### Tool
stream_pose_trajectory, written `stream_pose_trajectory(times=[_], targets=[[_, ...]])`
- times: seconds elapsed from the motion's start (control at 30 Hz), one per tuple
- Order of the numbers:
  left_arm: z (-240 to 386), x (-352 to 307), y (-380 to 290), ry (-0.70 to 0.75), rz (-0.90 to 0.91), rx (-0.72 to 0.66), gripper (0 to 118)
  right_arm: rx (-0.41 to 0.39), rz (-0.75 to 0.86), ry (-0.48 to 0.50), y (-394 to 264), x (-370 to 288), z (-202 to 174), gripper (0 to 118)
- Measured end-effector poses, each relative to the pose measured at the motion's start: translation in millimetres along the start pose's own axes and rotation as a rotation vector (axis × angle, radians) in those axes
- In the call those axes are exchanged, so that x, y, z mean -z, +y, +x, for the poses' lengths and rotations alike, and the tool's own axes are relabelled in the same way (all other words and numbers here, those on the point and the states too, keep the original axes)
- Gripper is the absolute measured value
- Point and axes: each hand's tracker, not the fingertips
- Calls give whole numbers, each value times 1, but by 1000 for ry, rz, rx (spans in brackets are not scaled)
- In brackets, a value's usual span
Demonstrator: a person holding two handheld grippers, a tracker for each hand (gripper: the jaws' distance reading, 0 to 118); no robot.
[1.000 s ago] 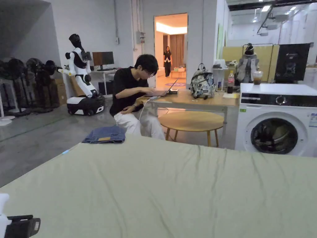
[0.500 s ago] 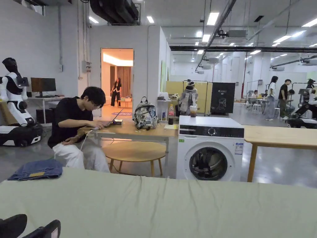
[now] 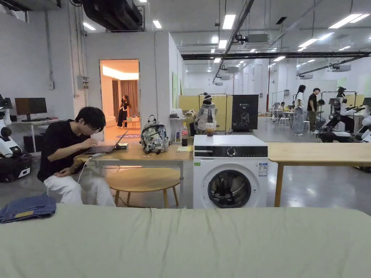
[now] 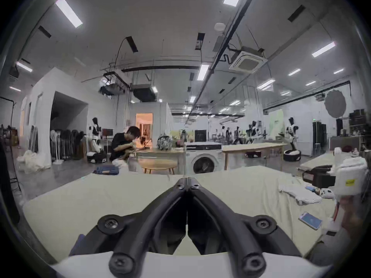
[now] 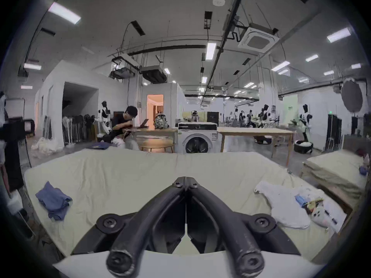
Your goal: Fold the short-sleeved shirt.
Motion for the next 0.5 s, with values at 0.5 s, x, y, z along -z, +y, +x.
stream_pose_trajectory(times=[0.5], targets=[[22, 1, -5, -37, -73, 37, 0, -2, -7, -5, -6, -10, 1, 0]])
